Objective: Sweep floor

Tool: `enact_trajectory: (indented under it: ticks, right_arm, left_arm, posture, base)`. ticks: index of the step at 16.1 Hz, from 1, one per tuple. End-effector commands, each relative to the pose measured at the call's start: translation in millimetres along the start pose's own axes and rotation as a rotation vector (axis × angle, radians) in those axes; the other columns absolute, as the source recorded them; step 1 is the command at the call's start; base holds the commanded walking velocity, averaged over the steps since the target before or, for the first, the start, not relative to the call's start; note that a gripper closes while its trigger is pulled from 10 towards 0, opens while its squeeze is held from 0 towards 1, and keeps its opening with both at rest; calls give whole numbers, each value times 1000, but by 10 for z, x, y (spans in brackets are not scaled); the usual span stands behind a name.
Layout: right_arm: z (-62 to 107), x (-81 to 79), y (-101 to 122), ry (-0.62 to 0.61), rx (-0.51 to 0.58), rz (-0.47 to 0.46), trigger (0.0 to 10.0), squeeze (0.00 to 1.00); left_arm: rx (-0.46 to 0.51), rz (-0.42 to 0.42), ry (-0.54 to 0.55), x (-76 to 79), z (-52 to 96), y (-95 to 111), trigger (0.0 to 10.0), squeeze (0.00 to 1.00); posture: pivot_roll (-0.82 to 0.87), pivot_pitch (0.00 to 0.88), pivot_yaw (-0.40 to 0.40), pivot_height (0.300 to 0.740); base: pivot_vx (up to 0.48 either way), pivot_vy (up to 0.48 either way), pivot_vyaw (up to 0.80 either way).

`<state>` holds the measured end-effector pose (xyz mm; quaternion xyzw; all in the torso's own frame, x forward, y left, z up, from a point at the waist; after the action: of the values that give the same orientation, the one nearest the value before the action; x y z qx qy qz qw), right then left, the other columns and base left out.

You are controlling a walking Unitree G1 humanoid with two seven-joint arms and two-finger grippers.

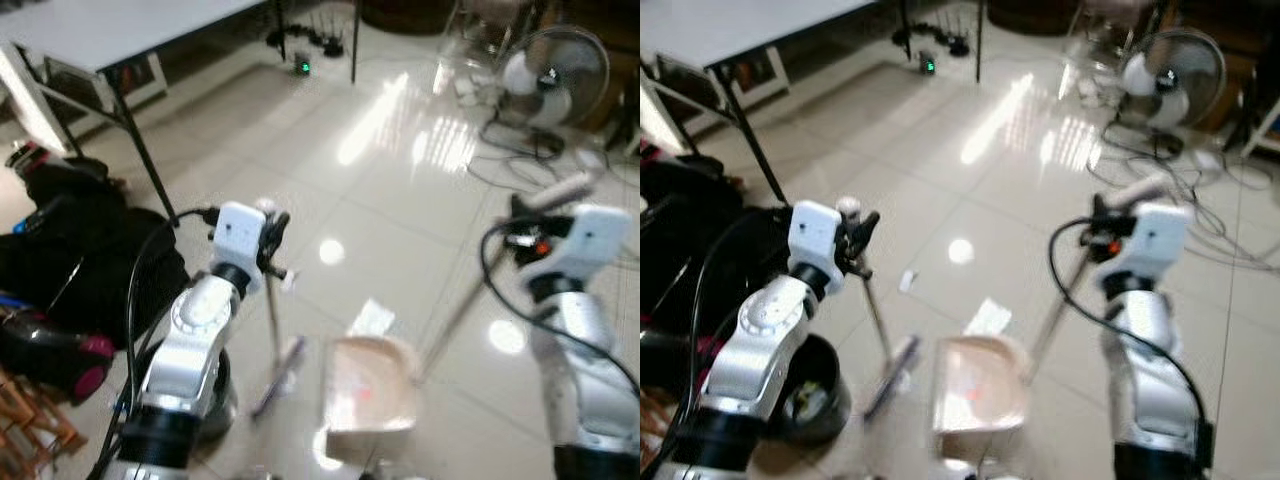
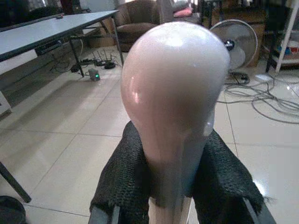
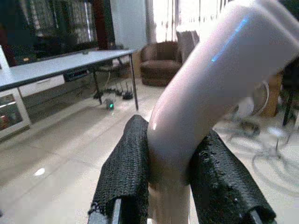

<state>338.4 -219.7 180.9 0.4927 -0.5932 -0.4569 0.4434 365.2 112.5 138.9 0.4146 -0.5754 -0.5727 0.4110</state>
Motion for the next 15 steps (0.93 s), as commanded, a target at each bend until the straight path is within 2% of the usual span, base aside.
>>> enact_trajectory:
  ticks: [1, 5, 8, 12, 15]
  right_arm:
    - [-34, -92, 96, 27, 46, -19, 10000, 0]
    - [-43, -58, 34, 13, 33, -4, 10000, 0]
    - [-36, -58, -29, 12, 23, 15, 10000, 0]
    - [-18, -77, -90, 20, 43, 33, 10000, 0]
    - [50, -90, -126, 23, 50, 50, 10000, 0]
  left_arm:
    - [26, -36, 20, -90, -7, 76, 10000, 0]
    - [16, -27, 11, -45, -62, 36, 10000, 0]
    - [-39, -30, 9, 2, -88, -100, 10000, 0]
    - [-74, -103, 66, -9, -155, -230, 10000, 0]
    - [-76, -106, 64, 44, -169, -248, 10000, 0]
  posture:
    - [-100, 120, 5, 740]
    - [-104, 112, 9, 740]
    - [-104, 118, 20, 740]
    - [-68, 186, 36, 740]
    - [-39, 267, 61, 740]
  base:
    - [390, 0, 0]
    - [391, 0, 0]
    - [0, 0, 0]
    - [0, 0, 0]
    - [0, 0, 0]
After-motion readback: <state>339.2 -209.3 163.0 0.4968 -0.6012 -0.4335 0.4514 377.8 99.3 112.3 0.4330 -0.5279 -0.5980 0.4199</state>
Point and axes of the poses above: a point about 5 cm out from each wrist's last joint towards the gripper, its own z axis pointing back from the gripper into the wrist, its own y axis along the axis of the wrist's last joint, x = y × z, the point moved 6 cm from there along -z, pointing out of the wrist towards the gripper, and after that the axes turned 8 degrees about z, right-handed, at the moved point
